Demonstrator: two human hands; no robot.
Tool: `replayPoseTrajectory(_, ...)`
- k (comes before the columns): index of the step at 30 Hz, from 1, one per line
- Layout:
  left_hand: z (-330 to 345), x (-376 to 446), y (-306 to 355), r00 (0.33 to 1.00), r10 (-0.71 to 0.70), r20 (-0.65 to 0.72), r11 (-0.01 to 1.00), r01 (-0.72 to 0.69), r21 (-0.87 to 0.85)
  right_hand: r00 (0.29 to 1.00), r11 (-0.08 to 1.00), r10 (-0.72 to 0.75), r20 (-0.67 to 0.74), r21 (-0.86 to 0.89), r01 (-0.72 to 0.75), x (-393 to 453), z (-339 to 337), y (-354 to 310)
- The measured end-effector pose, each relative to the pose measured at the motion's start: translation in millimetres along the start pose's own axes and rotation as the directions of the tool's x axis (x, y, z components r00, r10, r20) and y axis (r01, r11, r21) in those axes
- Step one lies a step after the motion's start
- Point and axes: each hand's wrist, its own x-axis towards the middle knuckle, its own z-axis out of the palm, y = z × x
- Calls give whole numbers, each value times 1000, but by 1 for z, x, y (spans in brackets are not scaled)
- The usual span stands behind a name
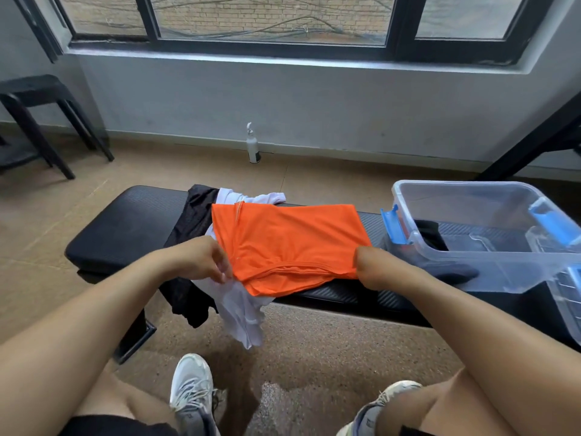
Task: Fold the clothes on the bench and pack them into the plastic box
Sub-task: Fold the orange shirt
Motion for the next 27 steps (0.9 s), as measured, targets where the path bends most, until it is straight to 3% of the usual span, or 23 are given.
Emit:
replayPoseTrajectory(2,-4,0,6,997,-25,77,1000,24,18,995,991,33,-94,135,-20,13,-1,2)
replayPoseTrajectory(3,-5,2,11,999,-8,40,1000,9,-22,989,980,67,-132,196,-41,20,-1,2)
replayPoseTrajectory(6,6,15,27,957,83,-279,986,-119,-114,975,960,173,-140,246,-135,36,3,0)
replayPoseTrajectory(7,14,20,32,940,120,-320,984,-155,-86,970,958,204,-134,229,-170,40,3,-2)
replayPoseTrajectory(10,37,36,36,947,240,-213,960,-199,197,948,941,278,-154,243,-237,53,2,-3)
replayPoseTrajectory(12,43,42,35,960,247,-135,897,-174,406,938,931,306,-160,257,-260,60,1,0)
replayPoseTrajectory(15,45,44,31,964,249,-91,826,-163,539,935,930,317,-157,248,-273,69,6,5)
replayPoseTrajectory(23,33,42,33,902,291,-320,873,-113,475,929,924,333,-160,250,-289,88,10,10)
replayPoseTrajectory(27,20,18,42,789,434,-435,847,-192,495,932,933,330,-151,203,-297,90,8,5)
